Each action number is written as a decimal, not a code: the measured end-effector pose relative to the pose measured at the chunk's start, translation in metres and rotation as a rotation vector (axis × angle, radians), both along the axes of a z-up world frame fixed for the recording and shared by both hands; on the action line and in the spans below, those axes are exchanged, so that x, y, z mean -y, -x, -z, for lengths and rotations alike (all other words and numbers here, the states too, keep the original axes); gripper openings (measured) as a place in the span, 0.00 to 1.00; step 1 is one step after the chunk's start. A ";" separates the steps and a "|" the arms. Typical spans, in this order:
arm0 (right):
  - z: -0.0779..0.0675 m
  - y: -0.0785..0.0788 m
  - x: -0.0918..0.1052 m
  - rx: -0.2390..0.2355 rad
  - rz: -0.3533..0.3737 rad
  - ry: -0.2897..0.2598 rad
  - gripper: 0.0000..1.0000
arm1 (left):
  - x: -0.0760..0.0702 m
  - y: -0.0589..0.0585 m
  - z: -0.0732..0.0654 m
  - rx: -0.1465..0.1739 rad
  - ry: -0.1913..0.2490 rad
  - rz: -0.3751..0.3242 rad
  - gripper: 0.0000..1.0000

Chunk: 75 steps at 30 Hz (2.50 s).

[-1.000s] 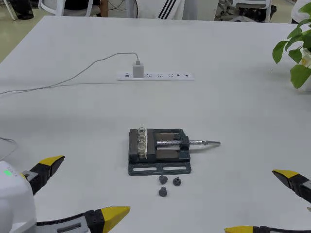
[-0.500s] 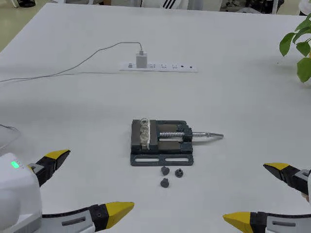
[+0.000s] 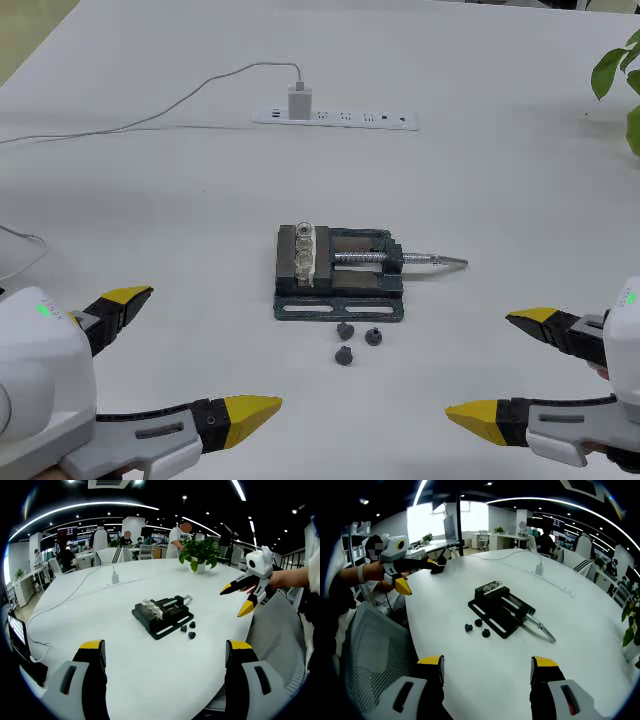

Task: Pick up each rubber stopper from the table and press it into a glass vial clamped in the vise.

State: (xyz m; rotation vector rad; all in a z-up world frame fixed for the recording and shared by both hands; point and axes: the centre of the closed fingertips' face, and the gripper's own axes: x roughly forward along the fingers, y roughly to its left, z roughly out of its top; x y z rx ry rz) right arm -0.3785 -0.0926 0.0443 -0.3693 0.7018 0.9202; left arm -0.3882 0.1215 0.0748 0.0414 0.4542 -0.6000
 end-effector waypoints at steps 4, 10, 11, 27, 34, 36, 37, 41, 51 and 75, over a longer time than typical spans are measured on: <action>-0.002 -0.003 -0.014 -0.007 -0.062 -0.004 0.62 | 0.000 0.001 0.001 -0.002 0.002 0.000 0.99; 0.002 -0.004 -0.038 -0.014 -0.169 0.010 0.47 | 0.002 0.004 0.004 -0.010 0.006 0.002 0.99; 0.003 -0.005 -0.041 -0.017 -0.172 0.009 0.47 | 0.002 0.004 0.004 -0.011 0.008 0.002 0.99; 0.026 -0.014 -0.078 -0.061 -0.337 0.041 0.21 | 0.007 0.001 0.012 -0.041 0.030 0.000 0.99; 0.036 -0.017 -0.091 -0.079 -0.389 0.055 0.09 | 0.007 -0.001 0.012 -0.044 0.030 -0.004 0.99; 0.039 -0.016 -0.095 -0.088 -0.403 0.059 0.08 | 0.007 -0.001 0.012 -0.048 0.029 -0.004 0.99; 0.041 -0.015 -0.097 -0.093 -0.410 0.062 0.08 | 0.007 -0.001 0.013 -0.048 0.028 -0.004 0.99; 0.049 -0.014 -0.102 -0.095 -0.433 0.082 0.06 | 0.006 0.001 0.014 -0.053 0.029 -0.008 0.99; 0.057 -0.019 -0.102 -0.098 -0.445 0.104 0.02 | 0.004 0.003 0.019 -0.065 0.032 -0.018 0.99; 0.064 -0.016 -0.104 -0.107 -0.485 0.151 0.00 | 0.004 0.004 0.022 -0.073 0.037 -0.024 0.99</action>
